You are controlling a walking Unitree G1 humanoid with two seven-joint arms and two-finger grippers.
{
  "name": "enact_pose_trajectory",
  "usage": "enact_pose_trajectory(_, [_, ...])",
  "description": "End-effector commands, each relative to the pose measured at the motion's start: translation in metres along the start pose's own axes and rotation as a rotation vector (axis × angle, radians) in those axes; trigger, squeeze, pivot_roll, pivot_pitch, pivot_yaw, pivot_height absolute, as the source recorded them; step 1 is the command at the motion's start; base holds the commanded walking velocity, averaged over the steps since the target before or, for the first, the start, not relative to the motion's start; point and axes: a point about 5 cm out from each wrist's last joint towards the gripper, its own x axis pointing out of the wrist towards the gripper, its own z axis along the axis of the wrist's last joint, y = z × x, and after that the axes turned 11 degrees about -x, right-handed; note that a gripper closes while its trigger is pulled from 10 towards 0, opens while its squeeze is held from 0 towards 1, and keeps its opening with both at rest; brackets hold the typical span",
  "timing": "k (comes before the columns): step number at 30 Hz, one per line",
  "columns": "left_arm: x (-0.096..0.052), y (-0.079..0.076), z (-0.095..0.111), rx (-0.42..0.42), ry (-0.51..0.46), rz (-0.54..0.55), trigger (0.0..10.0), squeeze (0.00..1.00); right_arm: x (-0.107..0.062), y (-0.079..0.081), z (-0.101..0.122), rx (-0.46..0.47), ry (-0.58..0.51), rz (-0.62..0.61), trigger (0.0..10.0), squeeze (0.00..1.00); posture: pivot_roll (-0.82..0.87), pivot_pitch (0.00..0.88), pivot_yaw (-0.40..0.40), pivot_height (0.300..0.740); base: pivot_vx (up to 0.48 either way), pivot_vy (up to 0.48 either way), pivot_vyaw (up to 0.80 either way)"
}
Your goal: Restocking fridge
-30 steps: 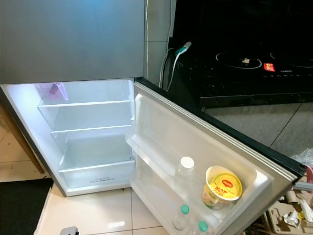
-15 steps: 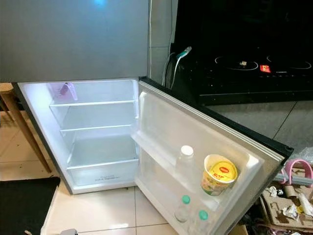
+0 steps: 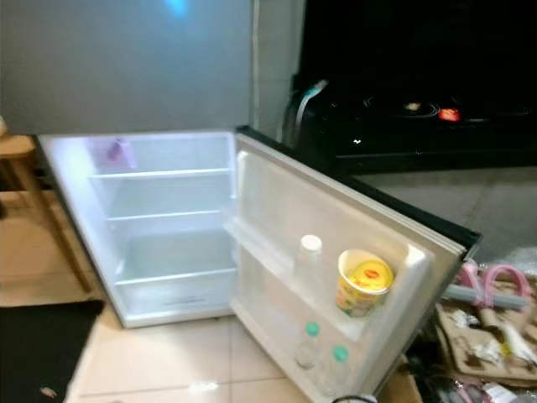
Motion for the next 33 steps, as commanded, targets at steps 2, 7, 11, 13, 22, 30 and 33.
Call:
enact_pose_trajectory(2, [-0.001, 0.003, 0.001, 0.009, 0.0, 0.008, 10.0, 0.0, 0.001, -0.001, 0.004, -0.007, -0.007, 0.0, 10.0, 0.0, -0.08, 0.001, -0.025, 0.74, -0.163, 0.0, 0.0])
enact_pose_trajectory(7, [-0.002, 0.004, 0.003, -0.011, -0.022, 0.008, 10.0, 0.0, 0.001, -0.001, 0.004, -0.007, -0.007, 0.003, 10.0, 0.0, -0.08, 0.0, -0.025, 0.74, 0.0, 0.0, 0.0])
enact_pose_trajectory(11, [-0.001, 0.002, 0.003, 0.006, -0.015, -0.013, 10.0, 0.0, 0.001, 0.0, 0.004, -0.007, -0.006, 0.007, 10.0, 0.0, -0.08, 0.0, -0.024, 0.74, 0.0, -0.088, 0.0])
enact_pose_trajectory(13, [-0.001, 0.002, 0.004, 0.013, -0.011, -0.012, 10.0, 0.0, 0.001, 0.0, 0.004, -0.009, -0.006, 0.008, 10.0, 0.0, -0.08, 0.0, -0.025, 0.74, 0.0, -0.42, 0.0])
enact_pose_trajectory(22, [0.0, 0.001, 0.007, -0.004, -0.031, 0.0, 10.0, 0.0, -0.001, -0.014, 0.016, -0.003, -0.051, -0.099, 10.0, 0.0, -0.08, 0.0, -0.024, 0.74, 0.059, -0.134, 0.0])
enact_pose_trajectory(30, [0.0, 0.0, 0.01, -0.019, -0.042, -0.018, 10.0, 0.0, -0.02, -0.069, 0.06, 0.126, -0.196, -0.445, 10.0, 0.0, -0.07, 0.0, -0.024, 0.74, 0.0, 0.0, 0.0])
enact_pose_trajectory(33, [0.0, -0.001, 0.011, -0.025, -0.046, -0.024, 10.0, 0.0, -0.032, -0.089, 0.074, 0.181, -0.25, -0.55, 8.8, 0.0, -0.07, 0.0, -0.023, 0.74, 0.0, 0.0, 0.0])
